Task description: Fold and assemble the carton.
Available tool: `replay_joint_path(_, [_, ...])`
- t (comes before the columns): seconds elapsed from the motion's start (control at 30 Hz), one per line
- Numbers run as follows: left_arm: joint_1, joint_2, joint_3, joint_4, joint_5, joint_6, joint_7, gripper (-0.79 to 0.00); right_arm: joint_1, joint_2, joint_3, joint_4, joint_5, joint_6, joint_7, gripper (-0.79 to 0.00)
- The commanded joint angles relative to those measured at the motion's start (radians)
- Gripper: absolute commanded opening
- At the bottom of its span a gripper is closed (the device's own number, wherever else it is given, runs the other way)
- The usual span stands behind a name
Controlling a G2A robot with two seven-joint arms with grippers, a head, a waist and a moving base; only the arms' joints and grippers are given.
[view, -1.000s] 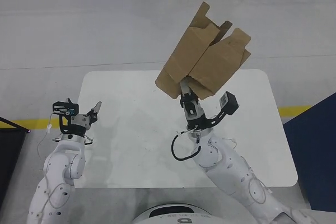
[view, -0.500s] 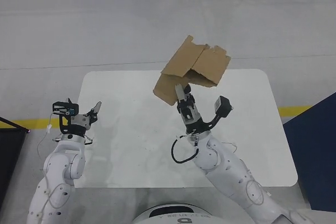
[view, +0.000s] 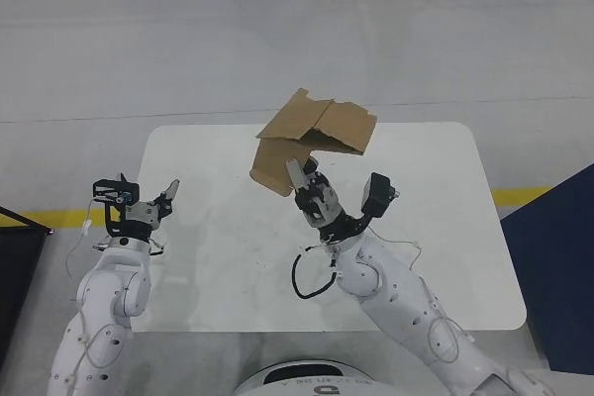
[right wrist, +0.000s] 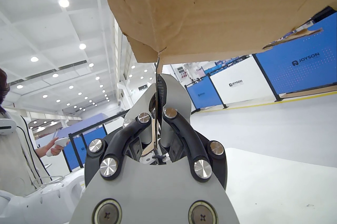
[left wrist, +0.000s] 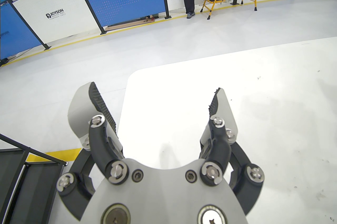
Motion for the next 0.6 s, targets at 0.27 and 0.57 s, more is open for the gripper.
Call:
replay_joint_path(0.27, [0.0, 0.0, 0.0, 0.0, 0.0, 0.0, 0.0, 0.0, 0.029, 0.011, 0.051, -0.015, -0.564, 0.449, 0.211, -0.785])
replay_joint_path(0.57, [0.0, 0.0, 0.0, 0.0, 0.0, 0.0, 0.0, 0.0, -0.038, 0.055, 0.101, -0.187, -1.36, 0.634, 0.672, -0.785])
